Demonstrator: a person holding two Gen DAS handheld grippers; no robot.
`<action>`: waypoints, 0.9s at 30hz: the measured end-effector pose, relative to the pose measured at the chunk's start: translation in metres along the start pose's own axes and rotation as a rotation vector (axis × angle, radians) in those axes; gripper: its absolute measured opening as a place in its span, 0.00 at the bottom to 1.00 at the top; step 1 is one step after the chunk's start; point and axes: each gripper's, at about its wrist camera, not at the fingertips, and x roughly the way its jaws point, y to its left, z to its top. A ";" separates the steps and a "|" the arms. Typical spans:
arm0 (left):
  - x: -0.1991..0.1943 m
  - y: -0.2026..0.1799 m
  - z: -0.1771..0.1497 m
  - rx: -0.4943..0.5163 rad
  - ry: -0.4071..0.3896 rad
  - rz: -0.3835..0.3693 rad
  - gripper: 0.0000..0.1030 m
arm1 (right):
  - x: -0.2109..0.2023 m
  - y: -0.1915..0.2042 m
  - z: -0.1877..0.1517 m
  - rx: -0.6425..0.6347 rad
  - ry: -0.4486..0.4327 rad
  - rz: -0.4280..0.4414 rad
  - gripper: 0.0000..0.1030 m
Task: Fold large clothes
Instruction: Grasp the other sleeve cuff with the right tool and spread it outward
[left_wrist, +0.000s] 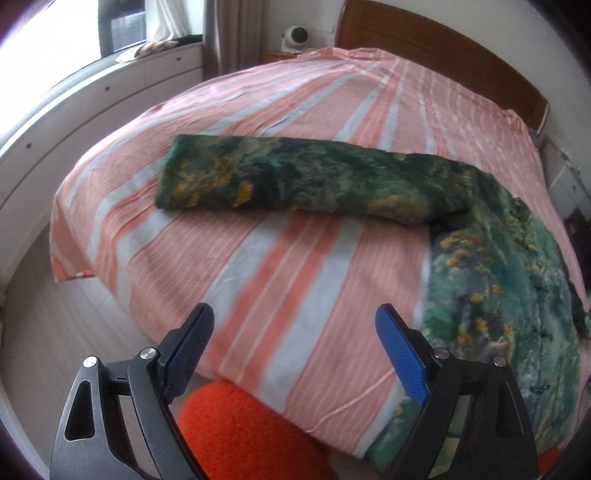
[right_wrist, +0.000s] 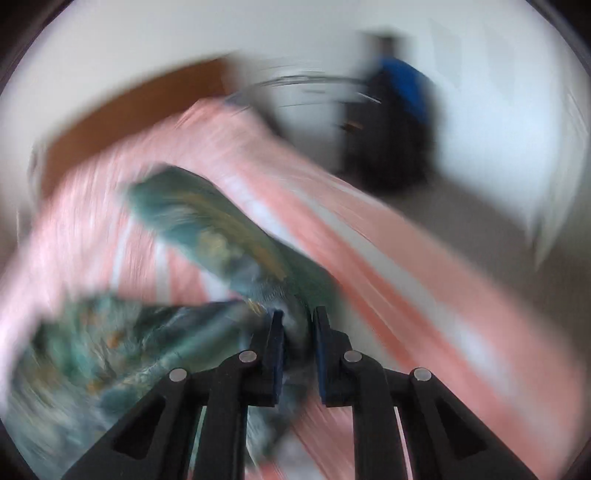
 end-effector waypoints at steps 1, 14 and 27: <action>0.000 -0.010 0.003 0.007 -0.001 -0.030 0.88 | -0.006 -0.029 -0.010 0.113 0.012 0.005 0.18; -0.038 -0.096 -0.015 0.113 -0.170 -0.157 0.98 | -0.142 -0.064 -0.141 0.192 0.035 0.160 0.70; -0.049 -0.129 -0.046 0.135 -0.174 -0.228 0.98 | -0.201 0.007 -0.202 -0.244 -0.054 0.203 0.90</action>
